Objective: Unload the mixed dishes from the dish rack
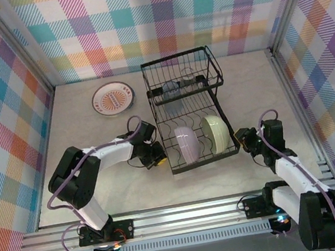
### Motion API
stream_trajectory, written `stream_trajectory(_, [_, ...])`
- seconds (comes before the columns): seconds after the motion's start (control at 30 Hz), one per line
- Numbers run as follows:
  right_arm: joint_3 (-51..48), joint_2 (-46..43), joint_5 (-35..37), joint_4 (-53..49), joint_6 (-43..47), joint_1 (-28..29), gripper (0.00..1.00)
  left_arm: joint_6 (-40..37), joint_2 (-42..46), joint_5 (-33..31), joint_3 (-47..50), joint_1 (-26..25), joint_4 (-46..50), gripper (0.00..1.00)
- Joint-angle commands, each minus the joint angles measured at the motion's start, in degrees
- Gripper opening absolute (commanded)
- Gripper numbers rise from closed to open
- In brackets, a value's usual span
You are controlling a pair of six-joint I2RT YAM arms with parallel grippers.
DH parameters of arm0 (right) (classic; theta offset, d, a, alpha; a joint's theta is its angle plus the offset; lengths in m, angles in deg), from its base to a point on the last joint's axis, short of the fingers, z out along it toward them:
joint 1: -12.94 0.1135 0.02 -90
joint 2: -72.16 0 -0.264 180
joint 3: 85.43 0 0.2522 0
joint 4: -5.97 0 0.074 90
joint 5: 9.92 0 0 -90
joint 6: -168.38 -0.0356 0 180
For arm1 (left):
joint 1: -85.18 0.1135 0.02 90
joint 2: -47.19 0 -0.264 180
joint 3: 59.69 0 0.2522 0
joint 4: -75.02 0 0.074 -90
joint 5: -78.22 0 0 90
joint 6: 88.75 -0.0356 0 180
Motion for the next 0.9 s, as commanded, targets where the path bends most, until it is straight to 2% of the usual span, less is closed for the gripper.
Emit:
stream_trajectory(0.0, [-0.2,2.0,-4.3,2.0,-3.0,5.1,0.27,-1.6,-6.3,-5.8,-4.2,2.0,-19.0,0.09])
stream_trajectory(0.43, [0.0,2.6,-1.1,2.6,-4.5,8.2,0.27,-7.9,-12.9,-2.6,-17.1,6.2,-11.5,0.09])
stream_trajectory(0.87, [3.6,6.8,0.1,1.6,-2.5,8.0,0.27,-11.7,-18.6,-0.2,-27.8,7.0,-6.6,0.1])
